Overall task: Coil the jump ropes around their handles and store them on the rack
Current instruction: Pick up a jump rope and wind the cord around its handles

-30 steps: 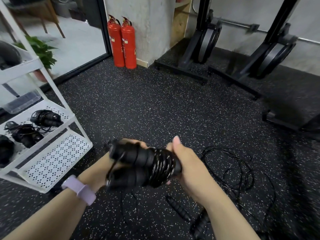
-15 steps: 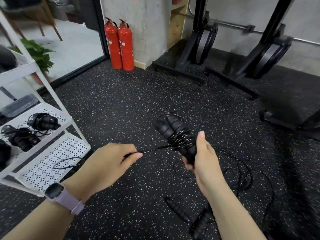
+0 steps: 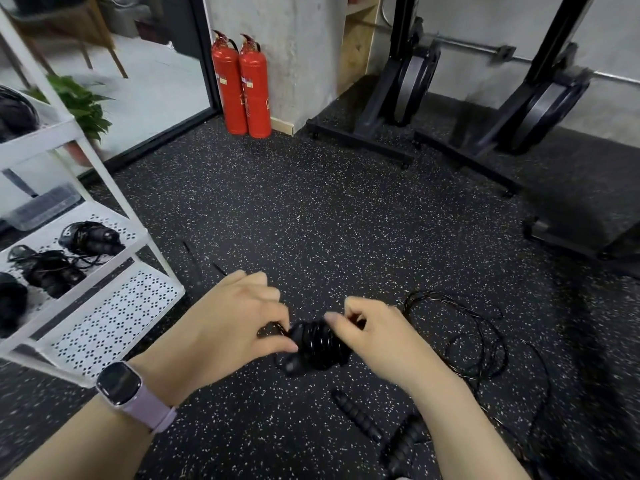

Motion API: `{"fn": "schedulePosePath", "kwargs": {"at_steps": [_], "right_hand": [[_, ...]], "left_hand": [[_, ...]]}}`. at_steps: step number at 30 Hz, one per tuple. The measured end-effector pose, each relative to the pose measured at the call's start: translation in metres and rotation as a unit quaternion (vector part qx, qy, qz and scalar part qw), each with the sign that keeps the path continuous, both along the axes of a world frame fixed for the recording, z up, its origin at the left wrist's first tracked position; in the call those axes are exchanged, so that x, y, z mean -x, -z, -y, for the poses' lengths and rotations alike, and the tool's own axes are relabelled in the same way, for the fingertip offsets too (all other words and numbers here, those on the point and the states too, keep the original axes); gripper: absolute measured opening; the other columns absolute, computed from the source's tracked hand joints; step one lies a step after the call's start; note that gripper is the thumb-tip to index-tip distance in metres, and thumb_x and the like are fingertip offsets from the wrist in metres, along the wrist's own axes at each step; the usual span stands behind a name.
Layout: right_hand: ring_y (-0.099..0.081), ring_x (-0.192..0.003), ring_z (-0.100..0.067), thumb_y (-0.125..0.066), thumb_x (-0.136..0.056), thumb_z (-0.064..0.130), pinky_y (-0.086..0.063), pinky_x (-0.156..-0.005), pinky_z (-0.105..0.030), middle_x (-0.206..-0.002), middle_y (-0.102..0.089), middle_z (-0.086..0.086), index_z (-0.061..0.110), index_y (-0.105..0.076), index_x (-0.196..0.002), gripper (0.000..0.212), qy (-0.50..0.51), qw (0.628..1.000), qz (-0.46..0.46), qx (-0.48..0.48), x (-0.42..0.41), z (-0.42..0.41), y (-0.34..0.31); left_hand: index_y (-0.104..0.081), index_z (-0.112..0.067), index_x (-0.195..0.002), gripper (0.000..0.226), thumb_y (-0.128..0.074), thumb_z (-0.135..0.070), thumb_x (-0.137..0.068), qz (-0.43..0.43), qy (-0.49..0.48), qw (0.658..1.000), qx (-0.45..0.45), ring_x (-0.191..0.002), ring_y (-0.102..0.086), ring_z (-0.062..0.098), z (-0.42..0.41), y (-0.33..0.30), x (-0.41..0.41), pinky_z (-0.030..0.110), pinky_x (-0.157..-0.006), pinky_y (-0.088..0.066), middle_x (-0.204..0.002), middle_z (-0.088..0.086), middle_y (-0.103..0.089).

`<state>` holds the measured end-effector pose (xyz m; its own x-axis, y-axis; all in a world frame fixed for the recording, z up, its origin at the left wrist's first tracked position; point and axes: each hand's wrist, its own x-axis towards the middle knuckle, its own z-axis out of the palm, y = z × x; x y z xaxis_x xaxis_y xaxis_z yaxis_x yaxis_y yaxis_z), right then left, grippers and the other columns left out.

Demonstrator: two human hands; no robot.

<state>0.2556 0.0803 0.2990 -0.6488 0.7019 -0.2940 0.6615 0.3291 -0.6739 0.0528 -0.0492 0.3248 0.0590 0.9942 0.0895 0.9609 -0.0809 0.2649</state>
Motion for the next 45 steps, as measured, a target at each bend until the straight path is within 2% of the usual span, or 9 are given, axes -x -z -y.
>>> {"fn": "schedulePosePath", "kwargs": {"at_steps": [5,10,16,20,27,37,38,39,45], "right_hand": [[-0.033,-0.046,-0.003,-0.065,-0.095,0.057,-0.027,-0.048,-0.022,-0.056,-0.041,0.013,0.020,-0.047,-0.071,0.047,-0.114,0.987,-0.054,0.101,-0.012,-0.004,-0.006],[-0.033,-0.057,-0.029,-0.066,-0.092,0.051,-0.024,-0.058,-0.034,-0.063,-0.037,-0.002,0.025,-0.045,-0.065,0.043,-0.096,0.948,-0.197,0.232,-0.015,-0.005,-0.011],[-0.049,-0.066,-0.009,-0.067,-0.089,0.049,-0.041,-0.064,-0.030,-0.072,-0.053,0.006,0.029,-0.061,-0.069,0.028,-0.003,0.870,-0.330,0.366,-0.005,-0.002,-0.009],[-0.047,-0.065,-0.019,-0.058,-0.100,0.045,-0.039,-0.059,-0.031,-0.082,-0.055,-0.012,0.004,-0.060,-0.102,0.041,0.080,0.821,-0.405,0.394,-0.002,-0.007,-0.008],[-0.045,-0.056,-0.015,-0.042,-0.110,0.036,-0.036,-0.050,-0.028,-0.084,-0.059,-0.011,0.010,-0.058,-0.107,0.031,0.253,0.780,-0.415,0.394,0.009,-0.013,-0.001],[-0.052,-0.067,-0.018,-0.041,-0.108,0.050,-0.046,-0.068,-0.036,-0.076,-0.055,-0.002,0.001,-0.052,-0.099,0.050,0.295,0.912,-0.272,0.079,0.010,-0.003,0.008],[-0.051,-0.103,-0.020,-0.041,-0.108,0.050,-0.050,-0.087,-0.032,-0.076,-0.055,-0.001,0.005,-0.053,-0.097,0.049,0.278,0.927,-0.249,0.041,0.009,-0.002,0.008],[-0.049,-0.061,-0.011,-0.040,-0.107,0.050,-0.042,-0.064,-0.031,-0.071,-0.053,0.004,0.009,-0.051,-0.089,0.047,0.255,0.939,-0.230,0.012,0.009,-0.001,0.007],[-0.033,-0.045,-0.007,-0.051,-0.102,0.049,-0.027,-0.044,-0.024,-0.054,-0.042,0.008,0.024,-0.037,-0.072,0.042,0.117,0.979,-0.166,-0.037,0.010,0.002,0.006]], "left_hand": [[-0.071,-0.039,-0.085,0.048,-0.055,-0.083,-0.072,0.144,-0.060,0.984,0.081,-0.085,-0.046,-0.001,0.002,0.003,0.000,0.021,-0.088,-0.039,-0.071,-0.013,-0.052],[-0.071,-0.034,-0.080,0.063,-0.060,-0.093,-0.061,0.351,-0.111,0.927,0.078,-0.055,-0.044,0.003,0.002,0.001,0.003,0.017,-0.054,-0.037,-0.062,-0.005,-0.057],[-0.064,-0.023,-0.065,0.033,-0.068,-0.039,-0.093,0.617,-0.135,0.772,0.064,-0.062,-0.051,0.011,-0.008,0.004,-0.009,0.019,-0.060,-0.044,-0.067,-0.003,-0.060],[-0.064,-0.029,-0.082,0.029,-0.046,-0.048,-0.096,0.396,-0.193,0.895,0.064,-0.049,-0.035,0.009,-0.002,0.010,-0.005,0.018,-0.046,-0.028,-0.054,-0.008,-0.048],[-0.057,-0.035,-0.093,0.028,-0.036,-0.049,-0.105,0.211,-0.157,0.961,0.082,-0.045,-0.040,0.009,0.001,0.017,-0.013,0.028,-0.047,-0.037,-0.054,-0.005,-0.052],[-0.061,-0.038,-0.111,0.025,-0.039,-0.049,-0.105,0.005,-0.139,0.990,0.037,-0.069,-0.061,0.006,0.003,0.009,-0.027,0.023,-0.065,-0.051,-0.081,-0.015,-0.064],[-0.062,-0.038,-0.111,0.029,-0.037,-0.051,-0.105,-0.016,-0.135,0.990,0.038,-0.075,-0.062,0.006,0.002,0.009,-0.027,0.025,-0.070,-0.053,-0.088,-0.016,-0.064],[-0.063,-0.038,-0.111,0.032,-0.036,-0.053,-0.105,-0.036,-0.128,0.990,0.040,-0.079,-0.062,0.005,0.001,0.008,-0.027,0.026,-0.072,-0.053,-0.093,-0.017,-0.064],[-0.072,-0.037,-0.107,0.034,-0.047,-0.059,-0.098,-0.076,-0.078,0.994,-0.001,-0.082,-0.051,0.003,-0.006,0.009,-0.023,0.024,-0.074,-0.049,-0.088,-0.019,-0.061]]}}
